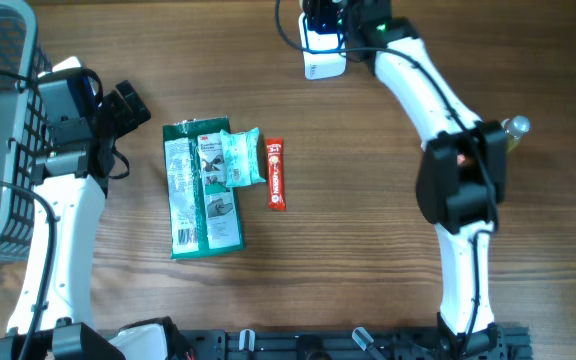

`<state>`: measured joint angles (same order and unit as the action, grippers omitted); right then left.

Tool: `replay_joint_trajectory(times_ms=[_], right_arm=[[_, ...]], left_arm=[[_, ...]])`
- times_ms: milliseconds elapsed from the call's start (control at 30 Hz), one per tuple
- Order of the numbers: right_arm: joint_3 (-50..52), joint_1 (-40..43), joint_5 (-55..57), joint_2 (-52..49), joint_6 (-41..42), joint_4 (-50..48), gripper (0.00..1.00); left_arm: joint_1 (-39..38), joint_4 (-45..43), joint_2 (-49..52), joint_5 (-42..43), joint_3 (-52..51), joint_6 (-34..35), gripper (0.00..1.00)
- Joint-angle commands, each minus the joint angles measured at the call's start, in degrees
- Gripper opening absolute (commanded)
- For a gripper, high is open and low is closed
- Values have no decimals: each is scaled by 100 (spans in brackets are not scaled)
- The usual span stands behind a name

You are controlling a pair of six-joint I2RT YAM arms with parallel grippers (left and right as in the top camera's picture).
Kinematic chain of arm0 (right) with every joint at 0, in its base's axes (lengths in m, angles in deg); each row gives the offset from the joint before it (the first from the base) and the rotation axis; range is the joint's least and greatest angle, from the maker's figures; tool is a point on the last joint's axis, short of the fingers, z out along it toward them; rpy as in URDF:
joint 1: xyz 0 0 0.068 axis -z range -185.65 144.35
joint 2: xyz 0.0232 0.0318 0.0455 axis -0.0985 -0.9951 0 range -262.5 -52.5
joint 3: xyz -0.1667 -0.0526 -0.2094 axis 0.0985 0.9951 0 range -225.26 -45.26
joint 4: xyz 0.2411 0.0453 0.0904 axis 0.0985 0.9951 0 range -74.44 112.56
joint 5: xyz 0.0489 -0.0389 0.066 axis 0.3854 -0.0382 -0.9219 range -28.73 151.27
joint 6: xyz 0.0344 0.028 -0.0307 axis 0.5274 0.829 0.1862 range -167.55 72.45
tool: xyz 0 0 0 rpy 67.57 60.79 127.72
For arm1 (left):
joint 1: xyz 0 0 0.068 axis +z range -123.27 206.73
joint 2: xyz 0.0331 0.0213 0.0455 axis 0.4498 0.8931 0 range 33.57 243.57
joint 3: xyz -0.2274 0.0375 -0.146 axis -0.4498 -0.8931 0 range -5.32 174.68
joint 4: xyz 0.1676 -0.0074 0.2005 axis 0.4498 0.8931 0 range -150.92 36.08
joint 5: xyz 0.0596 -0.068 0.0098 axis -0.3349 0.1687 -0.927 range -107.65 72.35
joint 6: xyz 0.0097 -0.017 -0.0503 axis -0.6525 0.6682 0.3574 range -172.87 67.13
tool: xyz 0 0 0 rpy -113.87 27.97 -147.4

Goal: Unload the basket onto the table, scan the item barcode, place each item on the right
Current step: 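Lower the jar at the right side and open the right gripper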

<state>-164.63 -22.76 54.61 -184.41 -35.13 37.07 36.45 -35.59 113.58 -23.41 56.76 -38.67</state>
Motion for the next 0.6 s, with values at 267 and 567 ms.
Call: replay_joint_trajectory(times_ms=[267,567], right_arm=[[125,584,-44,1978,-197,5407,6],[3241,584,525,1958,-175,5001,20]], left_arm=[[15,-20,-50,-33,61,-50,100],[15,-20,-50,-33,61,-48,100]])
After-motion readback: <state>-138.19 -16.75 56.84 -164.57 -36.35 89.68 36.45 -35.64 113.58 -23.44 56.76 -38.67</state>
